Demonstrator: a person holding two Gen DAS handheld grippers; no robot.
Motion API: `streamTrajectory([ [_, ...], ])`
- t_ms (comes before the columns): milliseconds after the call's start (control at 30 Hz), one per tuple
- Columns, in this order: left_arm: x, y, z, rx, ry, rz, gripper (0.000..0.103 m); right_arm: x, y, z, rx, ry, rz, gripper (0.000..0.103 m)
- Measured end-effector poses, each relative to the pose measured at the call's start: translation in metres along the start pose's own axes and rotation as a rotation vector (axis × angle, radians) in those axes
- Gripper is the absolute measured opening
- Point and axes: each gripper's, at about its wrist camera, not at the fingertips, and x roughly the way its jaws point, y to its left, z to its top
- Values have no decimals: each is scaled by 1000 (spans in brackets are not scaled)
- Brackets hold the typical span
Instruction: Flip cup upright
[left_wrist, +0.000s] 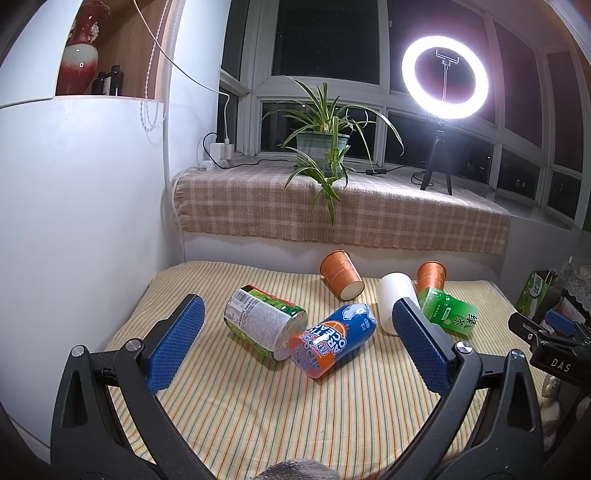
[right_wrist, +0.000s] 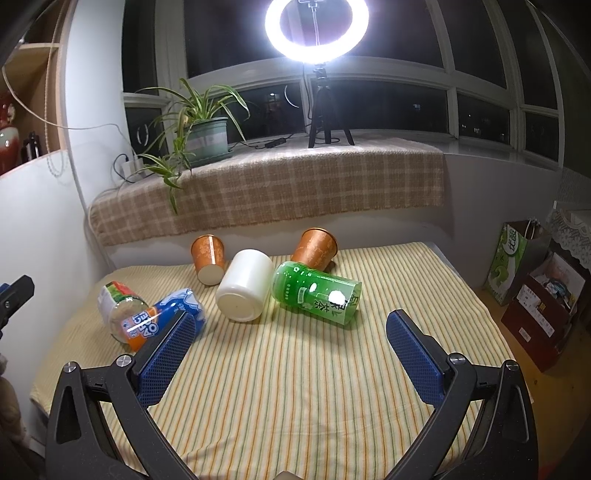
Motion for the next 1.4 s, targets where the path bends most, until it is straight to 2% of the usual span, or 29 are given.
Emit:
streamTrajectory([
  [1400, 12, 4, -11, 4, 18, 4, 103, 14, 0, 2, 24, 48, 16, 102],
])
